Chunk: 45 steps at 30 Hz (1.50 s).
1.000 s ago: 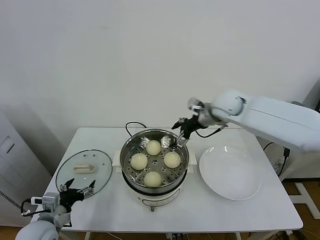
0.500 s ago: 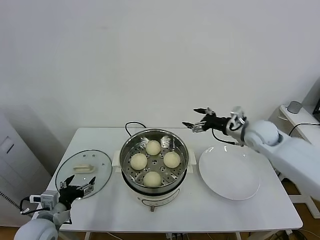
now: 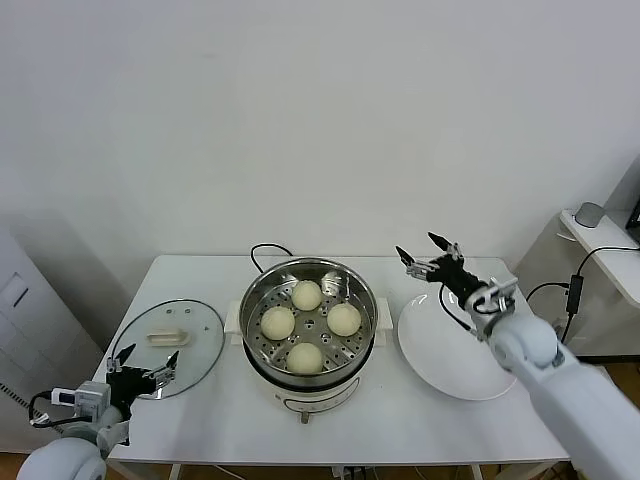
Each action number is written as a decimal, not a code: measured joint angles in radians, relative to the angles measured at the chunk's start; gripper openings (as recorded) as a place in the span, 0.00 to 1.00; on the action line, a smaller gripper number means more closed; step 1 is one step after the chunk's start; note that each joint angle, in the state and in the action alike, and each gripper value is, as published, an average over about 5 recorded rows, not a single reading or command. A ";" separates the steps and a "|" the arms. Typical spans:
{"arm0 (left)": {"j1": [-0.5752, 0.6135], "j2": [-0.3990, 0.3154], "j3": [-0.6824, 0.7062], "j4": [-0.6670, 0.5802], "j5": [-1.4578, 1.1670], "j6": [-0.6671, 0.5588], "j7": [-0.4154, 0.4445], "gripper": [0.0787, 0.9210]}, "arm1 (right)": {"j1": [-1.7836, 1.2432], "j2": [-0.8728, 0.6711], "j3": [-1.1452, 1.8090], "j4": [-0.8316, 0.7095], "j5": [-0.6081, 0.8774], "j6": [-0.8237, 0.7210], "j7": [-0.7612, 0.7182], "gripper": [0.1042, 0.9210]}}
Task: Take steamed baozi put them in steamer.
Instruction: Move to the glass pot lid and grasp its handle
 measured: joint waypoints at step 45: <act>-0.244 -0.113 0.036 0.546 1.492 -0.530 -0.099 0.88 | -0.449 0.472 0.495 -0.004 -0.399 0.080 -0.055 0.88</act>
